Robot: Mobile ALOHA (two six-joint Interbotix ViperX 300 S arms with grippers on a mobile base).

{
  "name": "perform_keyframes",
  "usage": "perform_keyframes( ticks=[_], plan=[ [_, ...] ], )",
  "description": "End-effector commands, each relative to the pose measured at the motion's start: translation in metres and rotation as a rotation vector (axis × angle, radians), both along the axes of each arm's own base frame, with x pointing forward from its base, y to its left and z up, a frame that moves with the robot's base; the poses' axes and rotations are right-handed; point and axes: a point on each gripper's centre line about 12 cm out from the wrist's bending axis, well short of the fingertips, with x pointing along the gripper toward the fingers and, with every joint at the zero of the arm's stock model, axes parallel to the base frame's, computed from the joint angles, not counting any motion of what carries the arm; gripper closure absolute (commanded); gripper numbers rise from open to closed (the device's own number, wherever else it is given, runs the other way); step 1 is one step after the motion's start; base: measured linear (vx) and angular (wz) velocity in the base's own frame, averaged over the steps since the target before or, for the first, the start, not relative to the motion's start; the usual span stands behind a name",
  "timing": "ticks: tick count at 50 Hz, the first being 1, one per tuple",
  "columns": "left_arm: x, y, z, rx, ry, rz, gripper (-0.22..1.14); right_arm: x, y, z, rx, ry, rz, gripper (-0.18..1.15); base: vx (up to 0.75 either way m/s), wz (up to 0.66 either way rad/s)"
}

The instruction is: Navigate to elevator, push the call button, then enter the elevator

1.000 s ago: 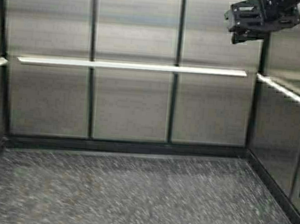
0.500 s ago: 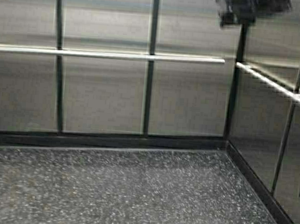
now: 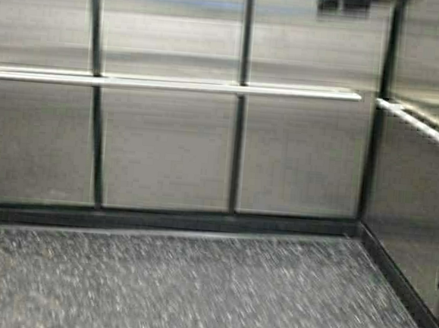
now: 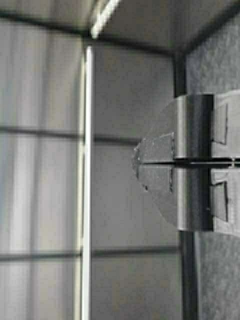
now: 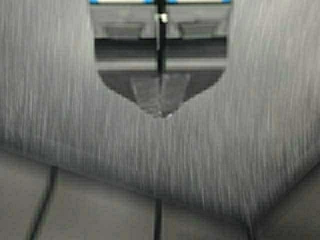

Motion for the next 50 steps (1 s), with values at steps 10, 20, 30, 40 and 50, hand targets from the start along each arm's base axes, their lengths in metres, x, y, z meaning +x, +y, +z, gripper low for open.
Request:
perform_keyframes(
  ticks=[10,20,30,40,50],
  plan=[
    [0.012,-0.001,0.002,-0.009,0.03,-0.001,0.89,-0.004,-0.02,0.002,0.009,0.007,-0.06,0.92,0.41,-0.1],
    [0.003,-0.002,-0.009,-0.038,0.047,-0.012,0.89,-0.011,-0.022,-0.028,-0.027,0.088,-0.063,0.92,0.47,-0.16],
    [0.0,-0.002,-0.007,-0.027,0.03,-0.012,0.89,-0.004,-0.015,-0.013,0.002,0.043,-0.045,0.92,0.4,-0.1],
    [0.015,-0.003,-0.021,-0.022,0.114,-0.011,0.89,0.0,-0.009,-0.004,0.021,0.01,-0.029,0.92,0.37,0.14],
    [0.025,-0.004,-0.021,-0.012,0.122,-0.012,0.89,0.0,-0.008,-0.004,0.02,0.009,-0.023,0.92,0.32,0.36]
  ],
)
